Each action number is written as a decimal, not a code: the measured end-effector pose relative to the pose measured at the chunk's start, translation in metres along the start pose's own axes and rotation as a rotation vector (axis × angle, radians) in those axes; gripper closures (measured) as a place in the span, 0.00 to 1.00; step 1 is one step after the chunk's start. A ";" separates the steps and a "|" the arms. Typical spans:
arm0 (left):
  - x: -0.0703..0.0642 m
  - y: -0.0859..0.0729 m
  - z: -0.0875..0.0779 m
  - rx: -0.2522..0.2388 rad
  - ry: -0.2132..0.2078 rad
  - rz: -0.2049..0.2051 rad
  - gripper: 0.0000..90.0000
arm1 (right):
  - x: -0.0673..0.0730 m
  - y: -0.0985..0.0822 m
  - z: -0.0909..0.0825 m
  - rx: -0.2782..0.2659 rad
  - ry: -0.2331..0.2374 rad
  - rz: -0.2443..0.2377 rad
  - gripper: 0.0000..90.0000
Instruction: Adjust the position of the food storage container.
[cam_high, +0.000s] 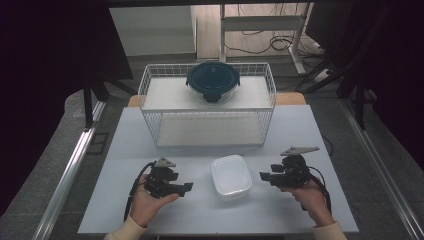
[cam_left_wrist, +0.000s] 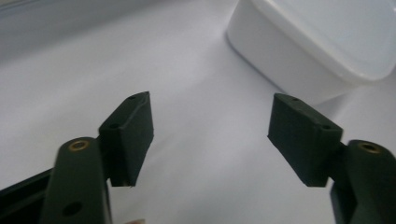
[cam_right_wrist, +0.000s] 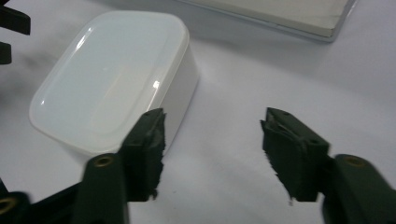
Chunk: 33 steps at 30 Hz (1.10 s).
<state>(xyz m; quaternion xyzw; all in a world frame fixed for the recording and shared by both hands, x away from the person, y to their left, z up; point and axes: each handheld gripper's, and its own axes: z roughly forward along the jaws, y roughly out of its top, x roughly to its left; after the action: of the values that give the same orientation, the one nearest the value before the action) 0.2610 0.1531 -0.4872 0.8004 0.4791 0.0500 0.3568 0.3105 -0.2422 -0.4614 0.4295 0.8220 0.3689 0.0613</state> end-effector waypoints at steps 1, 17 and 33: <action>0.003 -0.001 -0.002 -0.004 0.005 -0.007 0.32 | 0.000 0.000 0.000 0.002 0.008 -0.004 0.54; 0.016 0.000 -0.013 -0.033 -0.003 -0.039 0.30 | -0.003 0.008 0.034 0.104 0.003 -0.029 0.99; 0.016 0.002 -0.017 -0.046 -0.034 -0.047 0.29 | 0.019 0.018 0.053 0.124 0.023 -0.038 1.00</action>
<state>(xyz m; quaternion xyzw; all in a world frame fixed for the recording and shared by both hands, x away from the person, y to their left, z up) 0.2641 0.1742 -0.4770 0.7814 0.4902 0.0391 0.3841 0.3329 -0.1922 -0.4837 0.4124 0.8520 0.3209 0.0324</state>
